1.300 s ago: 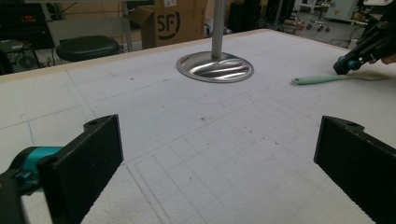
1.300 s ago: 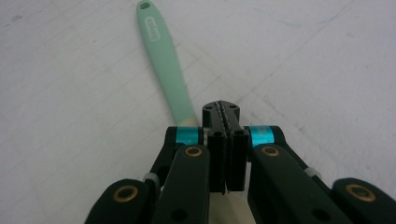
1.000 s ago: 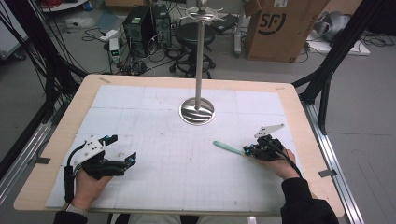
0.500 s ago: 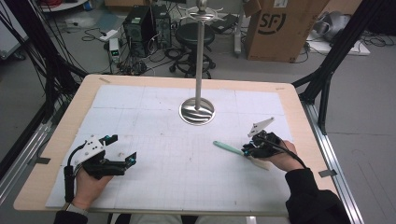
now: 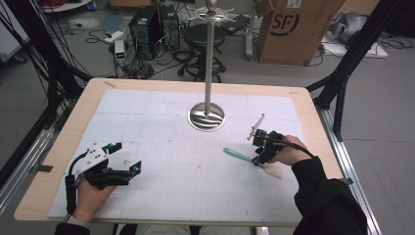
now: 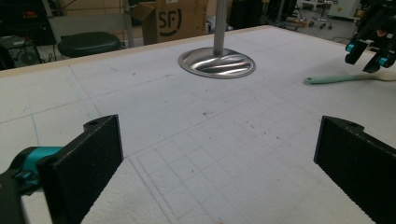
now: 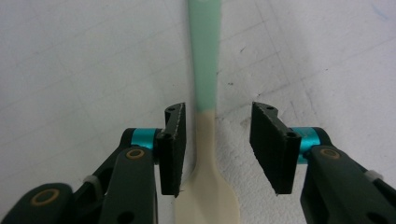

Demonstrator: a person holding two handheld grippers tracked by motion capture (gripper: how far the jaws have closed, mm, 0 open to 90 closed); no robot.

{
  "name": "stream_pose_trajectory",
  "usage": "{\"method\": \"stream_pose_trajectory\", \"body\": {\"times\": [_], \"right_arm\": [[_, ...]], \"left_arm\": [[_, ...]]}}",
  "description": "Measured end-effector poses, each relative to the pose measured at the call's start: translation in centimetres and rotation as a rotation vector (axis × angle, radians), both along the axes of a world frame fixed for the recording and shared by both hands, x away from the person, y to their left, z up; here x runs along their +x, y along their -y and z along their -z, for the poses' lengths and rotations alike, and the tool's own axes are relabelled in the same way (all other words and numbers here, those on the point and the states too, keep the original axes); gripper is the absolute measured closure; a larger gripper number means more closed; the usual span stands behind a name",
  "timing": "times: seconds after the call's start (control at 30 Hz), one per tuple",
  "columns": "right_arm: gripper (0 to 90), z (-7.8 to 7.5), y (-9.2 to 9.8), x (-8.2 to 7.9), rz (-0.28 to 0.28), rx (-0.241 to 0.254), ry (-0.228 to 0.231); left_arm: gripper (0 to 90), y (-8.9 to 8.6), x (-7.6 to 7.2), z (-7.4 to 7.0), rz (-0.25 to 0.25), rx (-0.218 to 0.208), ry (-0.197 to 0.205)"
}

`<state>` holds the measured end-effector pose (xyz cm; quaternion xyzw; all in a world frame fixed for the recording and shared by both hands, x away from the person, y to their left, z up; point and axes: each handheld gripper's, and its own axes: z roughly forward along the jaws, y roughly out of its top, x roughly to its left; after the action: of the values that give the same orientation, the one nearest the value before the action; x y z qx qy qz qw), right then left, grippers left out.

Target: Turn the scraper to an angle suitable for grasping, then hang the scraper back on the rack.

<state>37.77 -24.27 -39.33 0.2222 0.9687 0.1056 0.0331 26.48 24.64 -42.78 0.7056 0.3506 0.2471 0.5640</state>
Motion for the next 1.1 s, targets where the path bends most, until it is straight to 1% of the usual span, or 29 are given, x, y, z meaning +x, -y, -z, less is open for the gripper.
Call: {"method": "stream_pose_trajectory", "body": {"times": [0.07, 0.1, 0.13, 0.2, 0.23, 0.27, 0.3, 0.4, 0.43, 0.47, 0.5, 0.53, 0.57, 0.67, 0.7, 0.73, 0.77, 0.87, 0.9, 0.93, 0.97, 1.03, 1.07, 1.1], "right_arm": [[53.3, 0.1, -0.3, 0.5, -0.006, -0.018, -0.026], [52.3, 0.1, -0.6, 0.6, -0.001, -0.031, -0.034], [52.3, 0.1, -0.6, 0.6, -0.001, -0.031, -0.034], [49.4, 0.2, -0.9, 0.9, -0.008, -0.040, -0.047], [46.7, 0.4, -1.2, 1.1, -0.004, -0.051, -0.073], [46.7, 0.4, -1.2, 1.1, -0.004, -0.051, -0.073], [45.6, 0.7, -1.4, 1.3, -0.007, -0.081, -0.083], [47.0, 0.8, -1.4, 1.3, -0.003, -0.096, -0.092], [49.1, 1.0, -1.4, 1.4, -0.008, -0.098, -0.104], [49.1, 1.0, -1.4, 1.4, -0.008, -0.098, -0.104], [51.4, 1.1, -1.3, 1.4, -0.008, -0.111, -0.111], [51.4, 1.1, -1.3, 1.4, -0.008, -0.111, -0.111], [54.5, 1.2, -1.4, 1.4, -0.014, -0.124, -0.116], [55.7, 1.3, -1.4, 1.5, -0.023, -0.132, -0.112], [58.0, 1.3, -1.4, 1.5, -0.014, -0.133, -0.117], [58.0, 1.3, -1.4, 1.5, -0.014, -0.133, -0.117], [61.0, 1.3, -1.4, 1.6, -0.020, -0.139, -0.114], [62.8, 1.3, -1.5, 1.6, -0.024, -0.144, -0.117], [70.5, 1.3, -1.7, 1.7, -0.051, -0.168, -0.102], [70.5, 1.3, -1.7, 1.7, -0.051, -0.168, -0.102], [74.2, 1.3, -1.7, 1.6, -0.050, -0.166, -0.101], [79.5, 1.3, -2.0, 1.5, -0.060, -0.185, -0.111], [79.5, 1.3, -2.0, 1.5, -0.060, -0.185, -0.111], [80.3, 1.2, -2.1, 1.4, -0.048, -0.189, -0.112]], "left_arm": [[1.8, -0.1, 0.0, 0.0, -0.002, 0.000, -0.002], [1.8, -0.2, 0.0, 0.0, -0.005, -0.001, -0.004], [1.8, -0.2, -0.1, 0.0, -0.007, -0.002, -0.005], [1.8, -0.3, -0.1, 0.1, -0.006, 0.000, -0.005], [1.9, -0.3, -0.1, 0.1, -0.005, 0.002, -0.006], [1.9, -0.3, -0.1, 0.1, -0.006, 0.002, -0.007], [1.8, -0.4, -0.2, 0.0, -0.006, 0.001, -0.008], [1.8, -0.4, -0.2, 0.0, -0.007, 0.001, -0.007], [1.8, -0.4, -0.3, 0.0, -0.005, 0.002, -0.008], [1.8, -0.4, -0.3, 0.0, -0.005, 0.002, -0.008], [1.8, -0.4, -0.3, 0.0, -0.008, 0.000, -0.006], [1.9, -0.4, -0.3, 0.0, -0.008, 0.000, -0.006], [1.8, -0.5, -0.3, 0.0, -0.008, 0.001, -0.006], [1.8, -0.4, -0.3, 0.0, -0.008, 0.002, -0.009], [1.8, -0.4, -0.3, 0.1, -0.008, 0.001, -0.009], [1.8, -0.4, -0.2, 0.1, -0.008, 0.002, -0.009], [1.8, -0.4, -0.2, 0.1, -0.006, 0.004, -0.012], [1.8, -0.4, -0.2, 0.1, -0.006, 0.005, -0.013], [1.9, -0.4, -0.2, 0.1, -0.006, 0.004, -0.013], [1.8, -0.4, -0.2, 0.1, -0.006, 0.004, -0.013], [1.8, -0.4, -0.2, 0.1, -0.006, 0.005, -0.013], [1.9, -0.4, -0.3, 0.1, -0.007, 0.003, -0.011], [1.8, -0.4, -0.3, 0.1, -0.007, 0.003, -0.011], [1.8, -0.4, -0.3, 0.1, -0.007, 0.003, -0.011]]}}
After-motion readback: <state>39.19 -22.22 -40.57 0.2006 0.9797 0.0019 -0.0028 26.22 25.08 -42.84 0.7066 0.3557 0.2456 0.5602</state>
